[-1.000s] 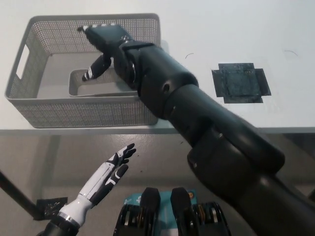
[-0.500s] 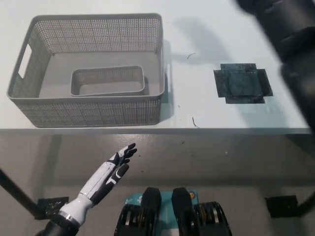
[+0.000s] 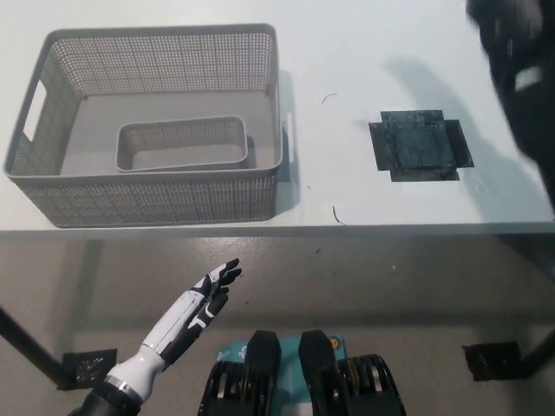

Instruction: Use the right hand to pick up a small rectangular container and put it into a bigger container on the left side

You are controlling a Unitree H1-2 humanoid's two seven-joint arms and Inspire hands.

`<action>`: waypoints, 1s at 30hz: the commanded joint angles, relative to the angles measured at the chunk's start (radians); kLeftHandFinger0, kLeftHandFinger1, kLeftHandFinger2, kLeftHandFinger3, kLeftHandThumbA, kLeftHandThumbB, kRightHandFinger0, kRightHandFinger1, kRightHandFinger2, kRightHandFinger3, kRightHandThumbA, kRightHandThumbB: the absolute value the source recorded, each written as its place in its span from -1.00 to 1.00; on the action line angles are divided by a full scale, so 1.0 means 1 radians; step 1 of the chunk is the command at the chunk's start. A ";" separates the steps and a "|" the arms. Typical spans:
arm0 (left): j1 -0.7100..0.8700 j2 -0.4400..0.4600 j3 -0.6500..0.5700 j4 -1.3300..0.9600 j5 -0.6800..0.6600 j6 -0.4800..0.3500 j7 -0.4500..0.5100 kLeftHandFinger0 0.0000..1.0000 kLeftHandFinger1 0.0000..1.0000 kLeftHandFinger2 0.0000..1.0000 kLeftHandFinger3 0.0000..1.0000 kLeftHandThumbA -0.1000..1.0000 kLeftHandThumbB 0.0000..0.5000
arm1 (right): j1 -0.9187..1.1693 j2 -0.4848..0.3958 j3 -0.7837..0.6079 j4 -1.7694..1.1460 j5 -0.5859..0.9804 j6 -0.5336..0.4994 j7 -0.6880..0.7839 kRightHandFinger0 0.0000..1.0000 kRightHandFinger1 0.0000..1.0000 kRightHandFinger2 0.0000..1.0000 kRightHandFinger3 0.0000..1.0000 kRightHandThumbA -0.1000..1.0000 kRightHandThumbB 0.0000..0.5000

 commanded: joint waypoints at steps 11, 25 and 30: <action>-0.011 0.002 0.001 -0.029 0.005 -0.042 0.008 1.00 1.00 1.00 1.00 1.00 0.05 | 0.756 0.080 0.045 -1.061 0.148 -0.091 -0.014 1.00 1.00 1.00 1.00 1.00 0.53; -0.024 0.003 0.004 -0.037 0.007 -0.028 0.007 1.00 1.00 1.00 1.00 1.00 0.13 | 1.003 0.159 0.059 -0.793 0.185 -0.250 -0.055 1.00 1.00 1.00 1.00 1.00 0.63; -0.031 0.003 0.005 -0.031 0.006 -0.030 0.007 1.00 1.00 1.00 1.00 1.00 0.12 | 0.981 0.158 0.023 -0.562 0.210 -0.261 -0.041 1.00 1.00 1.00 1.00 1.00 0.48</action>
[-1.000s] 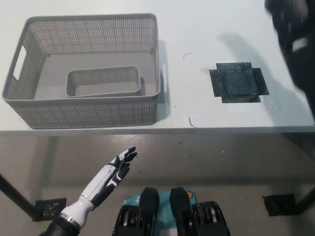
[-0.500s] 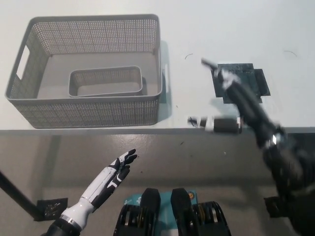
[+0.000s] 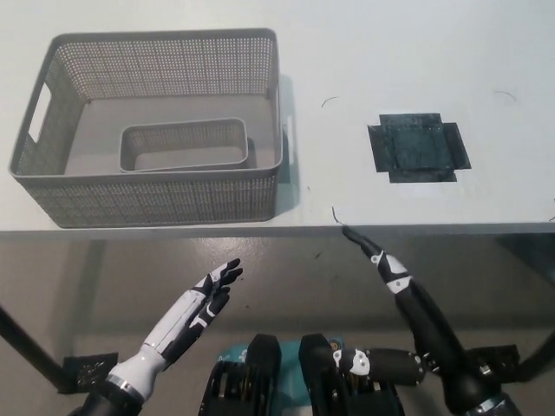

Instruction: Use the right hand to pick up a small rectangular container and put it into a bigger container on the left side

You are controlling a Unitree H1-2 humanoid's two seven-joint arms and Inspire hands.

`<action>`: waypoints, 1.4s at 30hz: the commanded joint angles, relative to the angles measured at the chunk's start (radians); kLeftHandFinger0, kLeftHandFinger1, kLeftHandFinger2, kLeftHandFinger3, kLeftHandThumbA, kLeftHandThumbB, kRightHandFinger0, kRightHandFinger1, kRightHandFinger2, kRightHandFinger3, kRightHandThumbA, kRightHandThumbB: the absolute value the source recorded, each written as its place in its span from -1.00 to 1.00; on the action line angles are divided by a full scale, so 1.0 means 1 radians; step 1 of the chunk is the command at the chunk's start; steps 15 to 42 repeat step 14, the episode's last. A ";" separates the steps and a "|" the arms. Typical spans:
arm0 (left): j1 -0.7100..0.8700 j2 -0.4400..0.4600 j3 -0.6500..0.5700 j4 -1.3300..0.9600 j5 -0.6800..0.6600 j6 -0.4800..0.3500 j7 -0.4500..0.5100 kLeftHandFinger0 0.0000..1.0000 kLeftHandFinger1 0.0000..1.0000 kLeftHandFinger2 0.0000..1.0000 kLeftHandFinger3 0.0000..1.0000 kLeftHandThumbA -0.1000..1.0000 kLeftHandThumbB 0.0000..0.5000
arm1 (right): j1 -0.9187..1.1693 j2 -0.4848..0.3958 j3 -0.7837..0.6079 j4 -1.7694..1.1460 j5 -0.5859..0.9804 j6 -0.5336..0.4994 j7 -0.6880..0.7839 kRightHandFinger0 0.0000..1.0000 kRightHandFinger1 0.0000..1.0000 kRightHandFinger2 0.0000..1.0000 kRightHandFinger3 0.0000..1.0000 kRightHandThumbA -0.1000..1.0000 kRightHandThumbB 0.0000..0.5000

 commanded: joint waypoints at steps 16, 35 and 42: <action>-0.037 0.002 0.014 -0.014 0.011 -0.029 0.021 1.00 1.00 1.00 1.00 1.00 0.11 | -0.131 0.044 -0.081 0.387 0.254 0.015 0.092 1.00 1.00 1.00 1.00 1.00 -0.09; -0.037 0.002 0.014 -0.014 0.011 -0.029 0.021 1.00 1.00 1.00 1.00 1.00 0.11 | -0.131 0.044 -0.081 0.387 0.254 0.015 0.092 1.00 1.00 1.00 1.00 1.00 -0.09; -0.037 0.002 0.014 -0.014 0.011 -0.029 0.021 1.00 1.00 1.00 1.00 1.00 0.11 | -0.131 0.044 -0.081 0.387 0.254 0.015 0.092 1.00 1.00 1.00 1.00 1.00 -0.09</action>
